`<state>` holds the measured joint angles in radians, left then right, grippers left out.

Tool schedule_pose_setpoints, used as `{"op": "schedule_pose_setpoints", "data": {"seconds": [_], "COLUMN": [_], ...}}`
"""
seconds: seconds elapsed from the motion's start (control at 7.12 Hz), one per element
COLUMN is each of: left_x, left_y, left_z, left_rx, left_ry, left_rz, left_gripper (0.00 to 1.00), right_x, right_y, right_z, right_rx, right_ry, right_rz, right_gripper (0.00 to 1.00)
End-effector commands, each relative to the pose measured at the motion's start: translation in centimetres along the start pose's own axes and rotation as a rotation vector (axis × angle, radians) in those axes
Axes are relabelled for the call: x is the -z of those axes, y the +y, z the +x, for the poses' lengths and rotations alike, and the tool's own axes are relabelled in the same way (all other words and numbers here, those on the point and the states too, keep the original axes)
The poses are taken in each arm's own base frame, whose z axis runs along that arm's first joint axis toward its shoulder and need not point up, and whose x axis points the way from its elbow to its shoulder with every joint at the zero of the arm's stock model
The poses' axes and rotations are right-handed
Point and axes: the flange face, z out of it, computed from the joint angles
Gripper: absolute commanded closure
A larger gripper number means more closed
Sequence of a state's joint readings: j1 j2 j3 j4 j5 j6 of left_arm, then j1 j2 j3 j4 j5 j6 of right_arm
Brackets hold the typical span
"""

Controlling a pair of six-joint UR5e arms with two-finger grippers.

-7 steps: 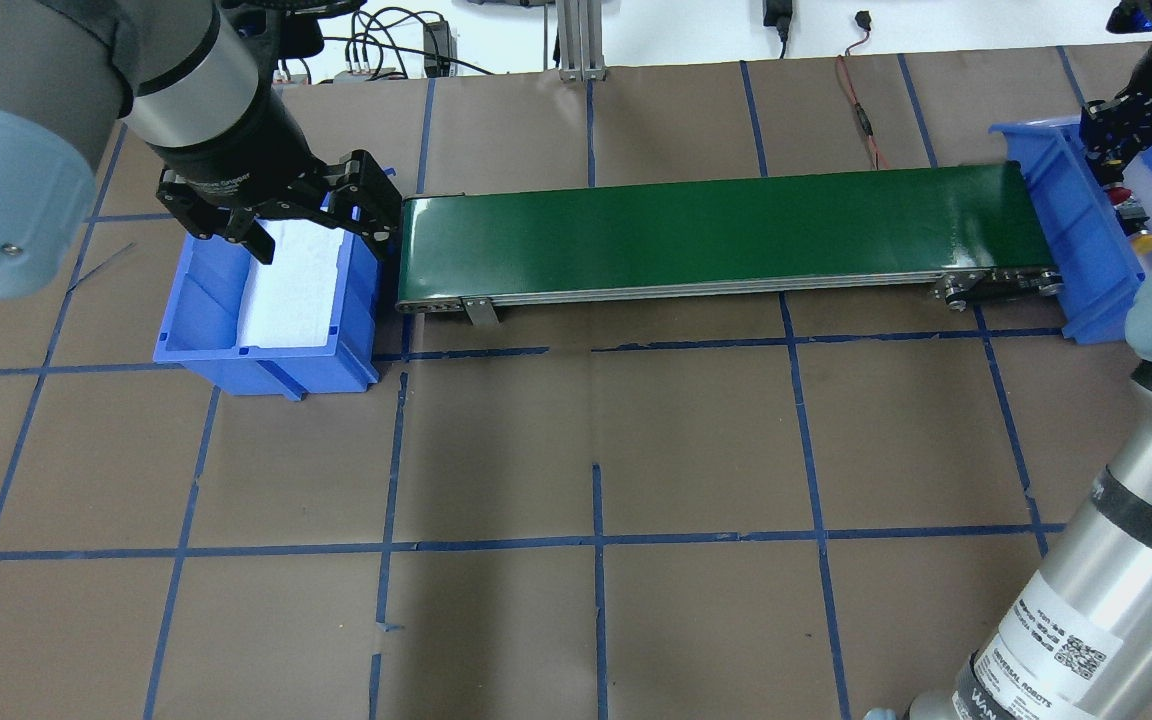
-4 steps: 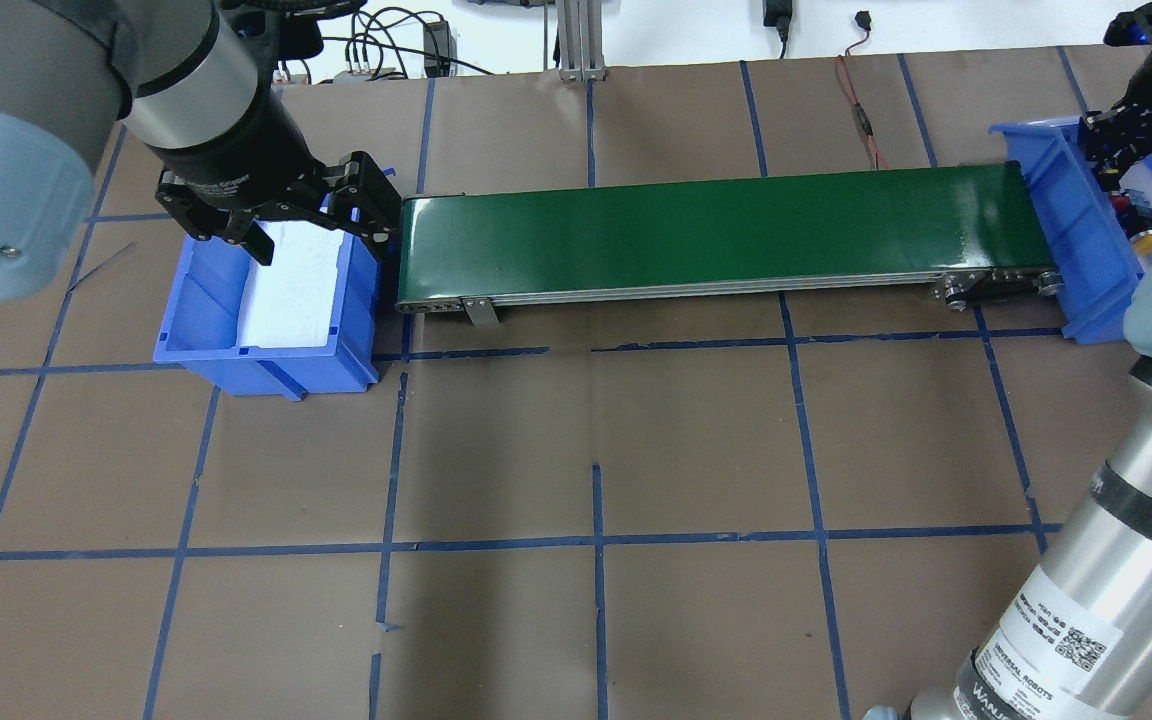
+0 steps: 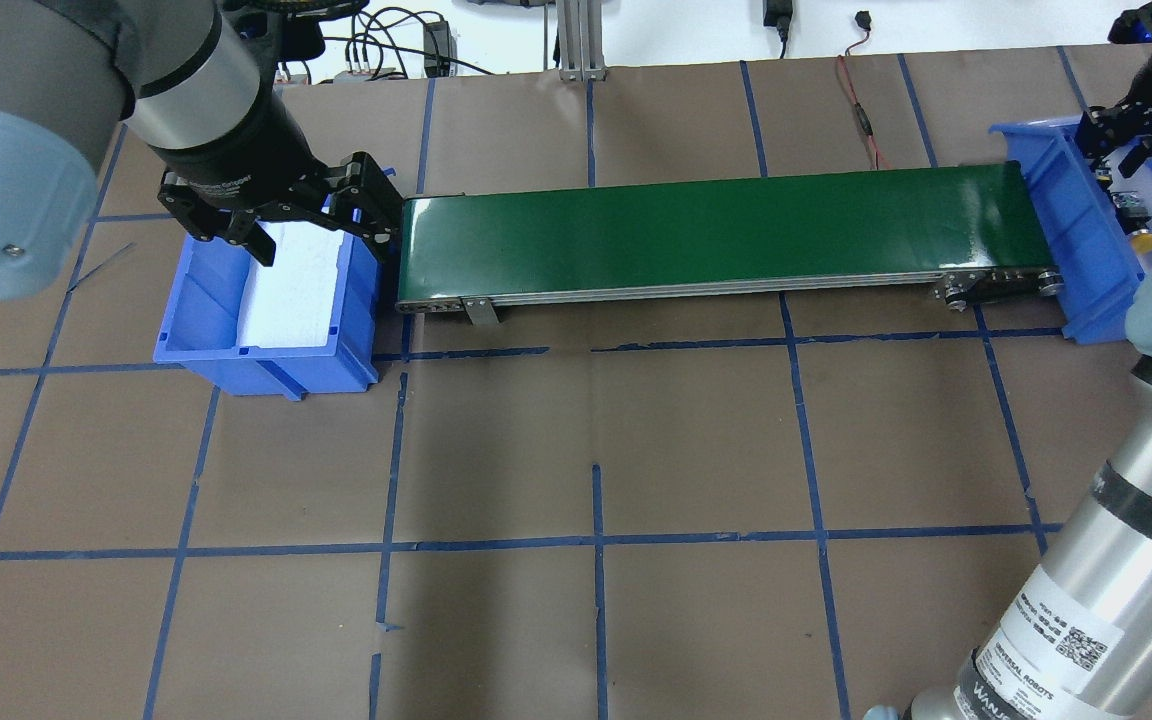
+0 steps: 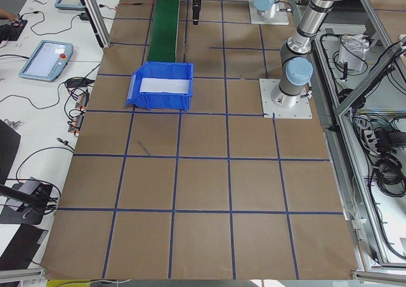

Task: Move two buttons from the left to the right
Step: 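Carry the red button into the far blue bin and release it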

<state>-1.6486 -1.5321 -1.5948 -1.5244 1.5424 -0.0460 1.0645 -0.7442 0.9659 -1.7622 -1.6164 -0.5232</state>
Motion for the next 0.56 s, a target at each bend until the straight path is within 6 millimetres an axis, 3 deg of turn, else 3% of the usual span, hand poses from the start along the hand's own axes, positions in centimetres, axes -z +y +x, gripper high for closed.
{"op": "schedule_pose_setpoints", "data": {"seconds": [0.0,0.14,0.28,0.42], "left_x": [0.1,-0.2,-0.2,0.1], "left_y": [0.2,-0.3,-0.3,0.0], "left_z": [0.0,0.0,0.0,-0.1], "left_rx": [0.0,0.001,0.001,0.001], "left_ry": [-0.002,-0.007,-0.007,-0.007], "left_rz": [0.002,-0.001,0.002,0.007], "left_gripper": [0.0,0.0,0.0,0.0], "right_x": [5.4,9.4,13.6,16.2], "right_y": [1.0,2.3,3.4,3.8], "right_z": [-1.5,-5.0,-10.6,-16.8], "right_rx": [0.019,0.046,0.106,0.161], "right_ry": [0.012,0.0,-0.007,0.004], "right_rz": [0.02,-0.008,-0.026,-0.019], "right_gripper": [0.12,0.12,0.02,0.01]}}
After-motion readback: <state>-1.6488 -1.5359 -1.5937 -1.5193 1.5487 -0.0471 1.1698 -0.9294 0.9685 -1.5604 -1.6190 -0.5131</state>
